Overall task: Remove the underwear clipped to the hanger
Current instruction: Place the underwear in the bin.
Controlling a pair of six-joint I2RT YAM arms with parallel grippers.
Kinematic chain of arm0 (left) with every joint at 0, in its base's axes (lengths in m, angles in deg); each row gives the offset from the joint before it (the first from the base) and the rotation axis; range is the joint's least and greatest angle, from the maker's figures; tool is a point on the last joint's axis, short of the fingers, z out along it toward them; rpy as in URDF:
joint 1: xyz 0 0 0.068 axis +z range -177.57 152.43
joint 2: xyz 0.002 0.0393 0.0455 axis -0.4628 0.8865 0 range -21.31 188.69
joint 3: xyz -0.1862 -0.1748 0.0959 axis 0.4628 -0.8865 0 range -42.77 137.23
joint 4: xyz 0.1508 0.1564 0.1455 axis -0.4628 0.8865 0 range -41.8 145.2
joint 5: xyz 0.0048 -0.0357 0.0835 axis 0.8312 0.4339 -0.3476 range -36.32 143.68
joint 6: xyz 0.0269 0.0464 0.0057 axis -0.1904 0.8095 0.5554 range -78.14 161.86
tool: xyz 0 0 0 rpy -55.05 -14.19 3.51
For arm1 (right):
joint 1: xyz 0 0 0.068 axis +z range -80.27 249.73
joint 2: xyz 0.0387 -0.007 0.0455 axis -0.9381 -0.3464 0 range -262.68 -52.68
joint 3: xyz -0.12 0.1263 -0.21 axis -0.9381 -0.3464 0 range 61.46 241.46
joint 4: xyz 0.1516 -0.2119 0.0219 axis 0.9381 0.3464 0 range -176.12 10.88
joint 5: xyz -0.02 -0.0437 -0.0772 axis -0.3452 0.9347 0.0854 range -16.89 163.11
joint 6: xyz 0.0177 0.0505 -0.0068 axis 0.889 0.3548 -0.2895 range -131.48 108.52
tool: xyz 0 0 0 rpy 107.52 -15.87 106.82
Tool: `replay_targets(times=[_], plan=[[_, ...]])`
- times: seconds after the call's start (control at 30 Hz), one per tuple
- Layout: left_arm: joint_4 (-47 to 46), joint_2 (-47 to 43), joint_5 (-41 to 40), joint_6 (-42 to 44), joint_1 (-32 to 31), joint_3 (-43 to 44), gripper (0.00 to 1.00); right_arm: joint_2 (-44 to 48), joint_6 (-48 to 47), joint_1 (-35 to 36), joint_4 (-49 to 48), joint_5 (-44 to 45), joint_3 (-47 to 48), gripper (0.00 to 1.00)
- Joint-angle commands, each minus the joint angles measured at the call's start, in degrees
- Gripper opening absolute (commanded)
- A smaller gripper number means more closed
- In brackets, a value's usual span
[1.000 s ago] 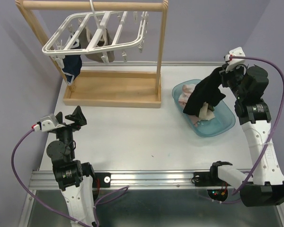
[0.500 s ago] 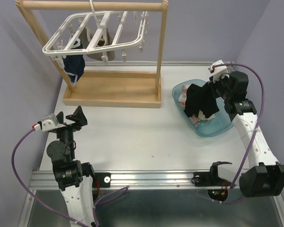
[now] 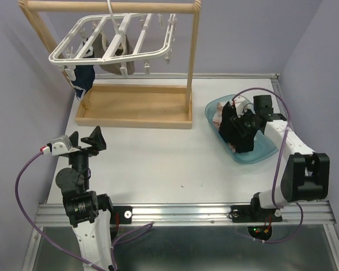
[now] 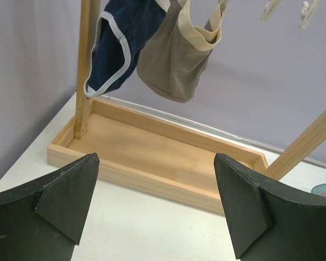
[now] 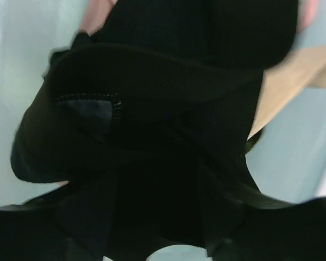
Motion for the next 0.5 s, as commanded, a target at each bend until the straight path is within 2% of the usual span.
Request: replay_targets(times=[0.0, 0.03, 0.07, 0.1, 0.3, 0.4, 0.43, 0.47], plan=[[-6.02, 0.52, 6.42, 1.33, -0.22, -0.82, 0.99, -4.63, -2.45, -0.38, 9.53, 1.61, 4.05, 0.66], [-7.07, 0.61, 7.04, 1.41, -0.22, -1.09, 0.99, -4.37, -2.36, -0.38, 9.88, 2.14, 4.49, 0.74], [-7.52, 1.04, 7.75, 1.07, -0.13, -1.35, 0.99, -2.46, -2.10, -0.29, 9.97, 1.97, 4.58, 0.91], [-7.87, 1.48, 7.75, 1.06, -0.13, -1.35, 0.99, -0.79, -1.93, -0.29, 9.89, 1.45, 4.58, 0.99], [-12.17, 6.75, 9.16, -1.48, -0.22, -1.44, 0.99, 8.27, 2.64, -0.29, 9.89, -6.54, 7.39, 1.00], [-16.74, 11.05, 9.16, -4.20, -0.13, -1.88, 0.99, 12.23, 5.19, -0.29, 9.97, -13.30, 8.62, 1.00], [-18.58, 12.20, 9.59, -4.64, -0.13, -2.14, 0.99, 13.20, 5.80, -0.29, 9.89, -18.02, 9.32, 1.00], [-22.95, 13.43, 10.03, -6.13, -0.13, -2.75, 0.99, 14.69, 7.03, -0.38, 10.06, -20.68, 9.42, 1.00]])
